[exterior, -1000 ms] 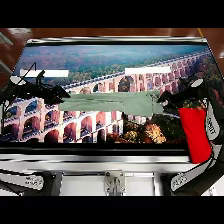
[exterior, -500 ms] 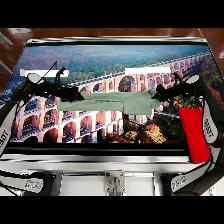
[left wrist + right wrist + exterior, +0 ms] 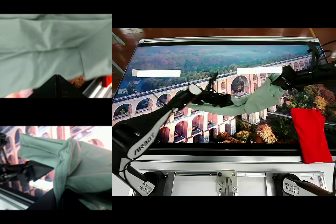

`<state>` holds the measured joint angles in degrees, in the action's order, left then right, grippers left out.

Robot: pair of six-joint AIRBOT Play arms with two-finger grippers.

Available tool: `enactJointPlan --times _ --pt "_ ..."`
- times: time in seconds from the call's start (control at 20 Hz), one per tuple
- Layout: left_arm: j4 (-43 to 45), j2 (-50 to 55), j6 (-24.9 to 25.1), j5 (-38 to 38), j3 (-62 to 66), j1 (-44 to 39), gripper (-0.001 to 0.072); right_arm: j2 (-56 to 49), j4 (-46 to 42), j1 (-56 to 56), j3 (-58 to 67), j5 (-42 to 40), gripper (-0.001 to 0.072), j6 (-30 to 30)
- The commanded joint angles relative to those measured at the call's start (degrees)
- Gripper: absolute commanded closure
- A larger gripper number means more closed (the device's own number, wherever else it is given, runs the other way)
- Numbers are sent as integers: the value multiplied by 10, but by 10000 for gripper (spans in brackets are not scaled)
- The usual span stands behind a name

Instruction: Fold the shirts.

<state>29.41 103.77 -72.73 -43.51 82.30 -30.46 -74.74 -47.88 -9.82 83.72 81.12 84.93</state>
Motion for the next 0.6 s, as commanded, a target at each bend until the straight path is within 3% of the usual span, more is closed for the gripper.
enactJointPlan --times 0.0,0.15,0.3,0.4,0.55 --pt "-10 54 -35 60 49 -96 673 85 0 0 0 68 642 41" --pt "-10 83 -65 107 72 -145 672 140 -17 1 0 69 642 67" --pt "-7 77 -64 156 80 -143 673 155 -26 1 0 68 642 75" --pt "50 53 -67 148 80 -108 675 148 -44 6 -1 48 642 74" --pt "189 -9 -122 83 80 -20 675 97 -100 58 -1 11 642 73"
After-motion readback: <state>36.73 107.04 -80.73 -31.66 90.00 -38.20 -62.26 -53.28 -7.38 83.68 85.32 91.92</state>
